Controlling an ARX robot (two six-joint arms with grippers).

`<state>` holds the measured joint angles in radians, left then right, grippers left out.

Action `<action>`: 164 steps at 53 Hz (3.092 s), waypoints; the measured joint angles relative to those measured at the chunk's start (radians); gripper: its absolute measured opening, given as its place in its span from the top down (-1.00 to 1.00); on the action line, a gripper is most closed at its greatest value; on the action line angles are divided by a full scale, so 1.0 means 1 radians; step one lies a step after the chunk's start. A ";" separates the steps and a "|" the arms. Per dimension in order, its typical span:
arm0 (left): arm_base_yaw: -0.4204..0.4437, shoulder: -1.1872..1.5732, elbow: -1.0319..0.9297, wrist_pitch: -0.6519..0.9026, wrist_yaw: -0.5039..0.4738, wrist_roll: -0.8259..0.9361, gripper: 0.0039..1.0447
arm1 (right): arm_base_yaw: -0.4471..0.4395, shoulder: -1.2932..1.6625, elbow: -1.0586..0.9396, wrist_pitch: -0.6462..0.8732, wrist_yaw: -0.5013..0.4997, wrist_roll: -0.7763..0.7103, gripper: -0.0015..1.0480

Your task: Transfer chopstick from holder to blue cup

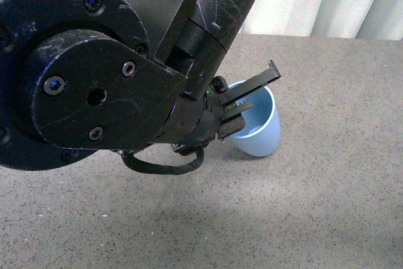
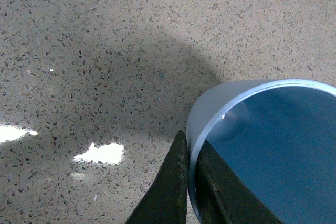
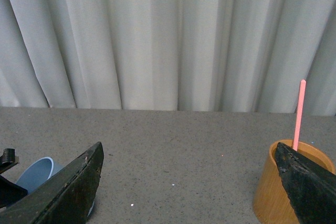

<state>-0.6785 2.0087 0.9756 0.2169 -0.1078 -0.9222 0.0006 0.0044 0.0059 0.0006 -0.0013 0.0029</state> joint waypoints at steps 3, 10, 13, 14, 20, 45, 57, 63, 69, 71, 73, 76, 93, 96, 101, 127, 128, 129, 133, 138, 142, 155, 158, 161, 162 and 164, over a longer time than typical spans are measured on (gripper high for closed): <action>-0.001 0.004 0.004 0.000 -0.009 0.000 0.93 | 0.000 0.000 0.000 0.000 0.000 0.000 -0.82; -0.003 0.011 0.013 0.000 -0.022 -0.001 0.93 | 0.000 0.000 0.000 0.000 0.000 0.000 -0.82; -0.003 0.013 0.014 0.000 -0.023 -0.003 0.93 | 0.000 0.000 0.000 0.000 0.000 0.000 -0.82; -0.003 0.013 0.014 -0.001 -0.023 -0.004 0.93 | 0.000 0.000 0.000 0.000 0.000 0.000 -0.82; -0.004 0.014 0.016 0.000 -0.021 -0.003 0.93 | 0.000 0.000 0.000 0.000 0.000 0.000 -0.82; -0.012 0.011 0.029 -0.014 -0.016 0.011 0.12 | 0.000 0.000 0.000 0.000 0.000 0.000 -0.82; -0.017 -0.008 0.039 -0.014 -0.016 0.019 -0.54 | 0.000 0.000 0.000 0.000 0.000 0.000 -0.82; -0.023 -0.008 0.060 -0.017 -0.016 0.022 -0.91 | 0.000 0.000 0.000 0.000 0.000 0.000 -0.82; -0.026 -0.008 0.065 -0.021 -0.016 0.021 -0.87 | 0.000 0.000 0.000 0.000 0.000 0.000 -0.82; -0.027 -0.008 0.066 -0.022 -0.016 0.021 -0.88 | 0.000 0.000 0.000 0.000 0.000 0.000 -0.82; -0.028 -0.008 0.066 -0.023 -0.016 0.021 -0.88 | 0.000 0.000 0.000 0.000 0.000 0.000 -0.82; -0.029 -0.008 0.067 -0.024 -0.016 0.021 -0.88 | 0.000 0.000 0.000 0.000 0.000 0.000 -0.82; -0.029 -0.008 0.078 -0.033 -0.022 0.022 -0.88 | 0.000 0.000 0.000 0.000 0.000 0.000 -0.82; -0.029 -0.008 0.079 -0.034 -0.023 0.023 -0.88 | 0.000 0.000 0.000 0.000 0.000 0.000 -0.82; -0.029 -0.008 0.081 -0.035 -0.023 0.023 -0.88 | 0.000 0.000 0.000 0.000 0.000 0.000 -0.82; 0.010 -0.087 -0.224 0.735 -0.501 0.517 -0.37 | 0.000 0.000 0.000 0.000 0.000 0.000 -0.82; 0.029 -0.124 -0.294 0.837 -0.500 0.604 -0.27 | 0.000 0.000 0.000 0.000 0.001 0.000 -0.82; 0.043 -0.153 -0.336 0.892 -0.490 0.668 -0.19 | 0.000 0.000 0.000 0.000 0.001 0.000 -0.82; 0.095 -0.262 -0.442 0.951 -0.441 0.768 0.01 | 0.000 0.000 0.000 0.000 0.000 0.000 -0.82; 0.195 -0.422 -0.565 0.963 -0.354 0.849 0.32 | 0.000 0.000 0.000 0.000 0.000 0.000 -0.82; 0.336 -0.542 -0.681 0.949 -0.214 0.884 0.67 | 0.000 0.000 0.000 0.000 -0.001 0.000 -0.82; 0.674 -0.948 -0.904 0.726 0.095 0.908 0.93 | 0.000 0.000 0.000 0.000 0.000 0.000 -0.82; 0.674 -1.091 -0.945 0.602 0.105 0.911 0.93 | 0.000 0.000 0.000 0.000 -0.002 0.000 -0.82; 0.675 -1.234 -0.957 0.464 0.106 0.913 0.93 | 0.000 0.000 0.000 0.000 -0.001 0.000 -0.82; 0.675 -1.295 -0.957 0.410 0.104 0.913 0.93 | 0.000 0.000 0.000 0.000 0.000 0.000 -0.82; 0.676 -1.395 -0.957 0.321 0.106 0.914 0.93 | 0.000 0.000 0.000 0.000 0.000 0.000 -0.82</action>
<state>-0.0029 0.6136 0.0189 0.5377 -0.0021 -0.0086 0.0006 0.0044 0.0059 0.0006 -0.0017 0.0029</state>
